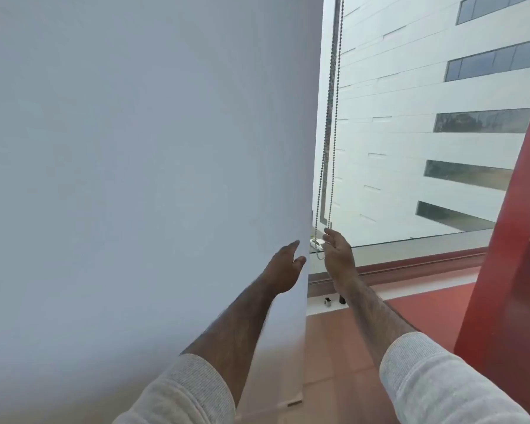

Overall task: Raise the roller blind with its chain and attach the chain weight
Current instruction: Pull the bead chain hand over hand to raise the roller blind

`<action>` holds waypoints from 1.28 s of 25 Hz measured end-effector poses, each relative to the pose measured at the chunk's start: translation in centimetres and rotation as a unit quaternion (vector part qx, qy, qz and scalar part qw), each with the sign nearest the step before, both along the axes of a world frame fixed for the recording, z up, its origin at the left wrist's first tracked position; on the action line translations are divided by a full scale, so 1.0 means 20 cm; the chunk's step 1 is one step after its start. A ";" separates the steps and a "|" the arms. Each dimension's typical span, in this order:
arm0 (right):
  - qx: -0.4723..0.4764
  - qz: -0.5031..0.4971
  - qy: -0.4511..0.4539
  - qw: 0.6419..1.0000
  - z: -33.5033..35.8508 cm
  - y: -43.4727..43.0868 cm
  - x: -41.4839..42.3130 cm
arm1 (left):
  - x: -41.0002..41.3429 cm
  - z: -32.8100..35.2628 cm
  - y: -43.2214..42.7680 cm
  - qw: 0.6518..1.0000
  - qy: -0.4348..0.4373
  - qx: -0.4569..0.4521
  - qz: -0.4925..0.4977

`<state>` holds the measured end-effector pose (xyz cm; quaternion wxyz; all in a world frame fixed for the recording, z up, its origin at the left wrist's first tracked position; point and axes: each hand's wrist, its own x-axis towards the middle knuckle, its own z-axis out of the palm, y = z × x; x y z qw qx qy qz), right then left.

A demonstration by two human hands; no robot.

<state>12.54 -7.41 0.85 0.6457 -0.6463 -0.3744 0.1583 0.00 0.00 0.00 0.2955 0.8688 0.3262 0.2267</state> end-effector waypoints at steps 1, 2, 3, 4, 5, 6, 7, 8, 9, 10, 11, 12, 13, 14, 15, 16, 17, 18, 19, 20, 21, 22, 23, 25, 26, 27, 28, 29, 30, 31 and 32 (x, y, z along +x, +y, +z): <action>-0.012 0.002 0.000 1.000 -0.02 0.02 0.01 | 0.04 0.00 0.02 0.999 -0.029 -0.015 0.002; -0.028 0.009 -0.007 1.000 -0.03 0.04 0.01 | 0.05 0.00 0.04 0.998 -0.051 -0.028 0.009; -0.045 0.008 -0.019 0.999 -0.07 0.07 0.02 | 0.07 0.00 0.07 0.997 -0.064 -0.045 0.013; -0.061 0.010 -0.019 0.998 -0.10 0.07 0.03 | 0.09 0.00 0.08 0.995 -0.076 -0.061 0.010; -0.071 0.011 -0.017 0.997 -0.12 0.09 0.03 | 0.12 -0.01 0.13 0.993 -0.086 -0.077 0.005; -0.077 0.014 -0.013 0.997 -0.12 0.10 0.02 | 0.14 -0.01 0.16 0.991 -0.096 -0.091 -0.003; -0.078 0.022 -0.017 0.997 -0.12 0.10 0.01 | 0.16 -0.02 0.19 0.989 -0.110 -0.098 -0.017; -0.083 0.023 -0.022 0.996 -0.12 0.11 -0.01 | 0.18 -0.02 0.23 0.987 -0.121 -0.098 -0.032; -0.094 0.019 -0.034 0.995 -0.14 0.13 0.00 | 0.20 -0.03 0.25 0.985 -0.134 -0.103 -0.045; -0.107 0.009 -0.050 0.993 -0.17 0.15 0.00 | 0.21 -0.04 0.28 0.981 -0.145 -0.114 -0.054; -0.122 0.002 -0.061 0.991 -0.21 0.17 0.00 | 0.22 -0.06 0.29 0.977 -0.160 -0.127 -0.064; -0.132 0.000 -0.061 0.989 -0.24 0.18 0.00 | 0.22 -0.06 0.28 0.972 -0.172 -0.140 -0.074; -0.131 -0.004 -0.057 0.990 -0.28 0.19 0.01 | 0.21 -0.06 0.28 0.967 -0.182 -0.152 -0.088; -0.127 -0.011 -0.054 0.990 -0.31 0.19 0.01 | 0.21 -0.05 0.28 0.962 -0.191 -0.164 -0.102; -0.119 -0.016 -0.046 0.992 -0.33 0.18 0.01 | 0.22 -0.05 0.28 0.957 -0.204 -0.175 -0.112; -0.110 -0.022 -0.038 0.993 -0.35 0.18 0.01 | 0.23 -0.05 0.28 0.951 -0.221 -0.184 -0.116; -0.100 -0.021 -0.032 0.994 -0.35 0.17 0.00 | 0.24 -0.05 0.28 0.943 -0.239 -0.198 -0.119; -0.090 -0.015 -0.026 0.995 -0.36 0.16 0.00 | 0.25 -0.04 0.27 0.936 -0.252 -0.214 -0.123; -0.079 -0.010 -0.017 0.997 -0.38 0.15 0.00 | 0.25 -0.03 0.26 0.929 -0.267 -0.219 -0.131; -0.066 -0.006 -0.004 0.998 -0.39 0.14 0.00 | 0.26 -0.01 0.24 0.924 -0.283 -0.216 -0.138; -0.055 -0.001 0.010 0.998 -0.40 0.14 0.02 | 0.27 0.01 0.22 0.920 -0.300 -0.207 -0.141; -0.049 0.008 0.027 0.998 -0.41 0.12 0.03 | 0.29 0.02 0.21 0.919 -0.313 -0.198 -0.138; -0.046 0.018 0.037 0.998 -0.40 0.11 0.04 | 0.31 0.03 0.20 0.914 -0.328 -0.193 -0.138; -0.031 0.036 0.054 0.997 -0.37 0.07 0.07 | 0.37 0.03 0.15 0.906 -0.350 -0.191 -0.144; -0.020 0.029 0.069 0.997 -0.34 0.06 0.10 | 0.38 0.02 0.12 0.905 -0.352 -0.191 -0.147; 0.003 0.018 0.090 0.996 -0.31 0.05 0.12 | 0.40 0.01 0.09 0.907 -0.353 -0.180 -0.142; 0.039 0.011 0.110 0.993 -0.28 0.04 0.14 | 0.41 0.00 0.07 0.912 -0.353 -0.160 -0.131; 0.076 0.004 0.124 0.989 -0.25 0.04 0.16 | 0.42 -0.01 0.05 0.915 -0.357 -0.143 -0.119; 0.107 -0.002 0.128 0.986 -0.21 0.04 0.19 | 0.42 -0.01 0.04 0.917 -0.361 -0.137 -0.106; 0.132 -0.008 0.129 0.983 -0.16 0.03 0.20 | 0.42 -0.01 0.04 0.917 -0.364 -0.133 -0.095; 0.154 -0.012 0.129 0.979 -0.10 0.03 0.21 | 0.42 -0.02 0.05 0.918 -0.365 -0.128 -0.084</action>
